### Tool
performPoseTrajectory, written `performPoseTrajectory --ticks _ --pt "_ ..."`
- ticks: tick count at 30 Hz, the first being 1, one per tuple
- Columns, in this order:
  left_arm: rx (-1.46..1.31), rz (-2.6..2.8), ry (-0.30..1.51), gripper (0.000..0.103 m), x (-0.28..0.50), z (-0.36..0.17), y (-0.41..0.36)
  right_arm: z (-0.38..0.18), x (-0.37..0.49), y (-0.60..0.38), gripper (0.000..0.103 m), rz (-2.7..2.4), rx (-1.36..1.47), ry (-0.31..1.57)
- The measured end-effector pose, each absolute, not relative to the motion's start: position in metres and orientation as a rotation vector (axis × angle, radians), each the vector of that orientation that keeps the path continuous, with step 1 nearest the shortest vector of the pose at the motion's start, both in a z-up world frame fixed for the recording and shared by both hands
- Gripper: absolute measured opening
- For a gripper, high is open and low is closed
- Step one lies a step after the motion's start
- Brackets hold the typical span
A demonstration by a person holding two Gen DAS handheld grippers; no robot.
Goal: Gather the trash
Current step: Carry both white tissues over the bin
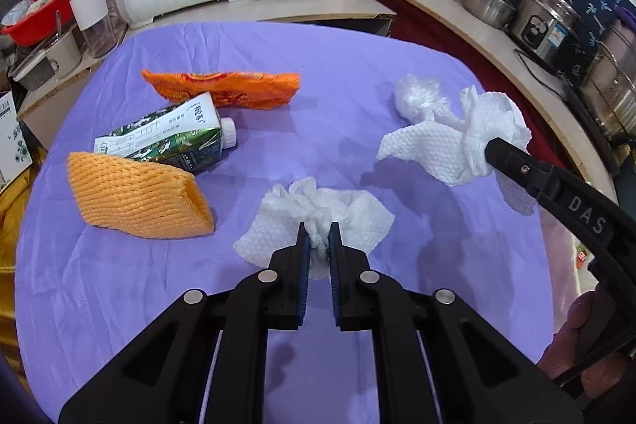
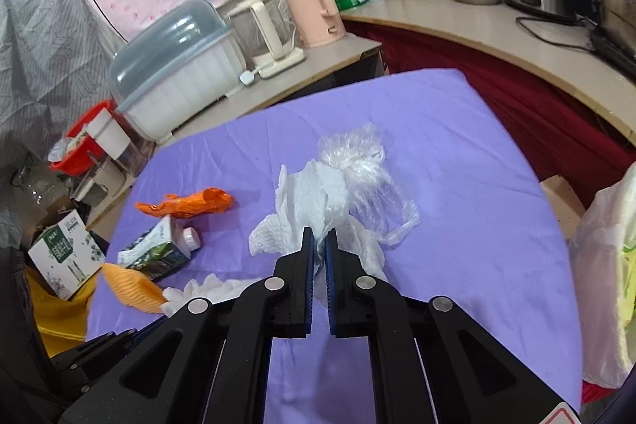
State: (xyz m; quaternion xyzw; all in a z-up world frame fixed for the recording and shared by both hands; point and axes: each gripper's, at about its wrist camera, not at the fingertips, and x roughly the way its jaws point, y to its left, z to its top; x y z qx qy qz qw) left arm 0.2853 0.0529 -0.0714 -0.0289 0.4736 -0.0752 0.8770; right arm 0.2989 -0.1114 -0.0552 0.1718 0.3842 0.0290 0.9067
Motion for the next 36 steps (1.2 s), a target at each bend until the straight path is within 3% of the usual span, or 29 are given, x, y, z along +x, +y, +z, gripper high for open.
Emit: performPoseTrajectory --ticks 15,36 --pt "0.018 -0.294 0.866 0.009 0.224 -0.008 -0.017 0.016 0.211 -0.181 0.006 -0.045 0.381 0.623" --pt "0.210 -0.563 0.811 0.009 0.154 0.007 -0.185 0.001 0.079 -0.350 0.006 -0.334 0.513 0.543"
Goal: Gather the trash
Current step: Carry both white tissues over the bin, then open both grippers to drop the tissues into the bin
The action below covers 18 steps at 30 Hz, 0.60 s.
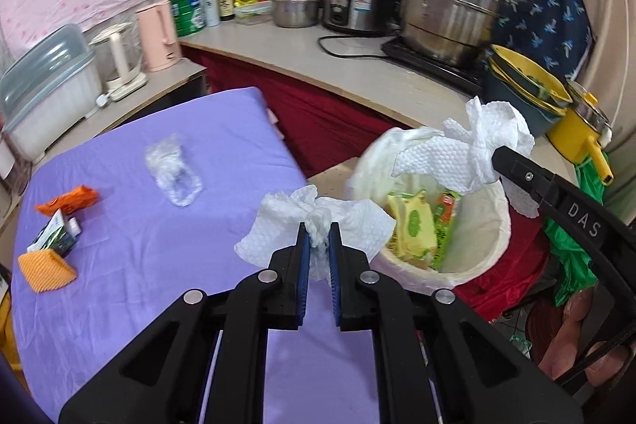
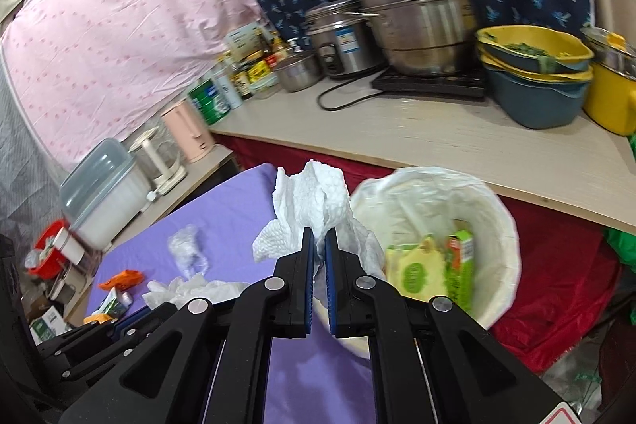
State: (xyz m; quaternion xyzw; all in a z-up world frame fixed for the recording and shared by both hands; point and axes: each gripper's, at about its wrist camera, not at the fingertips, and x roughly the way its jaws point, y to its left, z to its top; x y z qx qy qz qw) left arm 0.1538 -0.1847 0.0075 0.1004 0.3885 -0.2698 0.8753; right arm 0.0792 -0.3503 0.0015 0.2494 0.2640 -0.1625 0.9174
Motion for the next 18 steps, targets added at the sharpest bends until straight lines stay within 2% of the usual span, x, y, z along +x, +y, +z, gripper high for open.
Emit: performPoseTrajectory --ticks 18 --pt "0.312 -0.680 0.823 0.009 0.137 -0.008 -0.284 -0.029 0.045 -0.425 0.006 -0.456 0.600 0.546"
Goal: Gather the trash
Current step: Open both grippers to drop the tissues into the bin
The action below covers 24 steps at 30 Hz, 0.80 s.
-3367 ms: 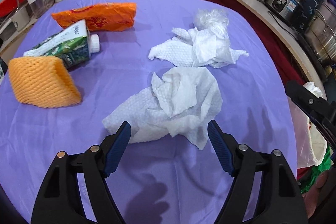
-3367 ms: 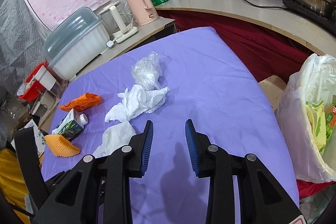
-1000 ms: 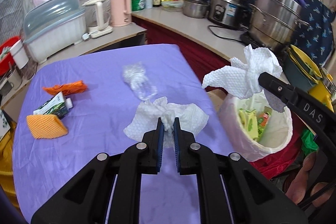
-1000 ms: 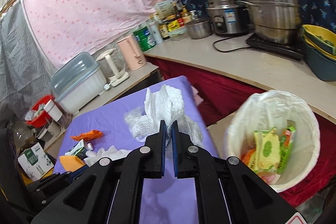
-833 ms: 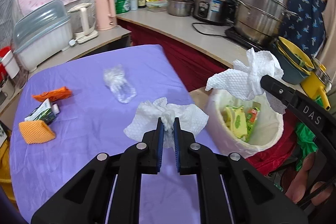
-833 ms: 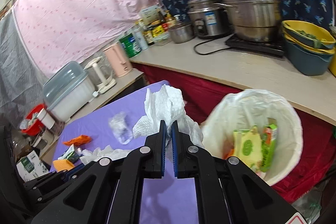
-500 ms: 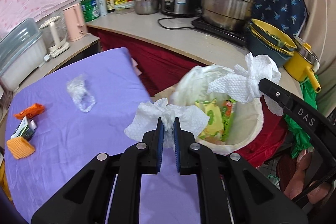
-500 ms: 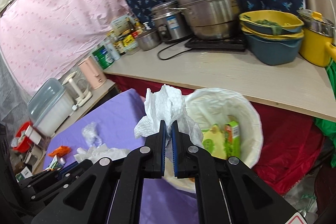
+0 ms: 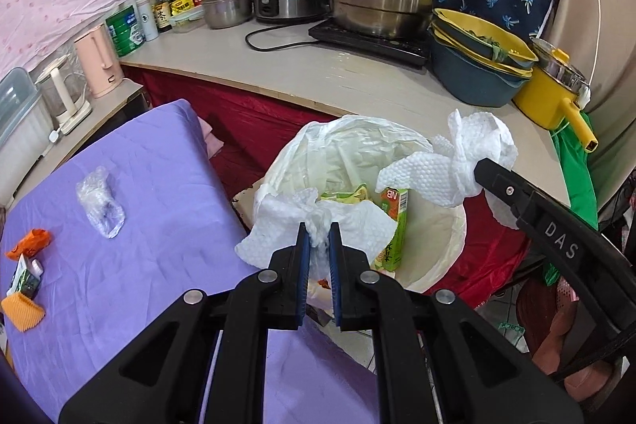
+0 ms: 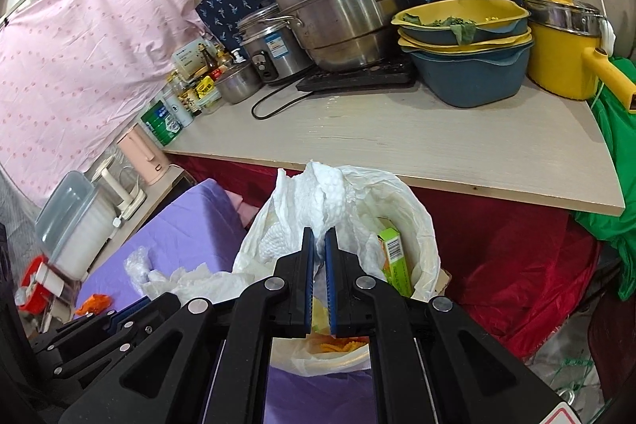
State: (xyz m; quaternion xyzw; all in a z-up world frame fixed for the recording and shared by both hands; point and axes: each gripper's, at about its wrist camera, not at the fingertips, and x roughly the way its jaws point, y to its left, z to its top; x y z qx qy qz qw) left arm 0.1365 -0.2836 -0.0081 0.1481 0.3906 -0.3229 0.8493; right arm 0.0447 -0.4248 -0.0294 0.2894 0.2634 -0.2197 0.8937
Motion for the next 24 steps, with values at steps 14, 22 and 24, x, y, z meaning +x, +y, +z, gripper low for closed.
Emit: performPoseTrajectory --ticks 14,22,24 --pt "0.314 -0.687 0.855 0.010 0.158 -0.019 -0.307 -0.033 0.063 -0.437 0.011 -0.469 0.595 0.548" --pt "0.291 -0.666 0.830 0.045 0.168 -0.016 -0.305 -0.026 0.070 -0.437 0.026 -0.471 0.593 0.516" --pt "0.295 -0.663 0.820 0.046 0.168 -0.015 -0.305 -0.024 0.070 -0.437 0.026 -0.469 0.599 0.513"
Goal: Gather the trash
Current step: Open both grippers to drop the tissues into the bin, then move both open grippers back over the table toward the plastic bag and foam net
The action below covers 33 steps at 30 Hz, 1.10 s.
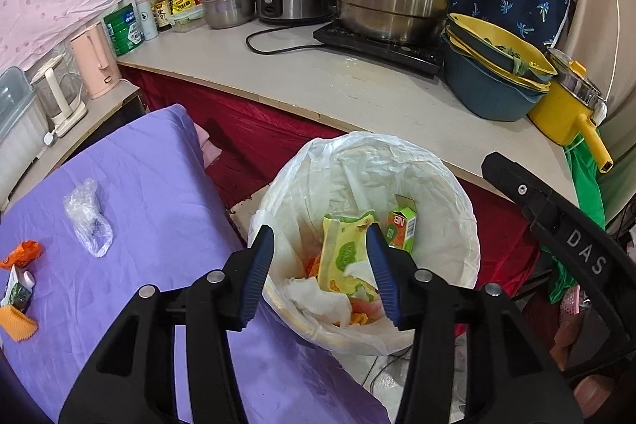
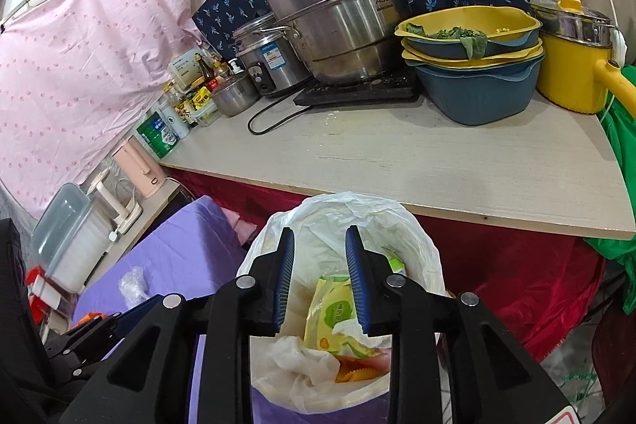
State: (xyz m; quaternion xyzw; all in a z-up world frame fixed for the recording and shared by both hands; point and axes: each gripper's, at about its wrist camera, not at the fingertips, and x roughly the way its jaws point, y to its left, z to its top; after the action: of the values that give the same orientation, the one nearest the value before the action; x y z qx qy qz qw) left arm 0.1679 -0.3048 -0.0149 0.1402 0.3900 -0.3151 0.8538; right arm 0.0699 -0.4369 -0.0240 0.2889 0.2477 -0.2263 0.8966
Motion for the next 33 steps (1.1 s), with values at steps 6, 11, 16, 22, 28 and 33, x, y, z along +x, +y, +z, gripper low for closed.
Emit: performPoseTrajectory --ticks 6,11,16,22,28,33 --pt "0.291 -0.659 0.817 0.046 0.167 -0.011 -0.301 -0.016 0.068 -0.432 0.028 -0.467 0.589 0.500" --pt "0.281 -0.655 0.816 0.046 0.166 -0.007 -0.293 -0.011 0.066 -0.425 0.028 -0.462 0.584 0.495" --pt "0.264 -0.637 0.819 0.046 0.168 -0.003 -0.277 -0.004 0.068 -0.413 0.030 -0.446 0.571 0.490" --pt "0.233 -0.604 0.815 0.046 0.174 0.002 -0.249 0.005 0.078 -0.389 0.038 -0.416 0.541 0.488" --pt "0.198 -0.560 0.811 0.046 0.183 0.007 -0.212 0.009 0.094 -0.361 0.039 -0.370 0.517 0.503" --pt "0.151 -0.513 0.823 0.046 0.193 0.006 -0.177 0.010 0.113 -0.329 0.040 -0.321 0.485 0.525"
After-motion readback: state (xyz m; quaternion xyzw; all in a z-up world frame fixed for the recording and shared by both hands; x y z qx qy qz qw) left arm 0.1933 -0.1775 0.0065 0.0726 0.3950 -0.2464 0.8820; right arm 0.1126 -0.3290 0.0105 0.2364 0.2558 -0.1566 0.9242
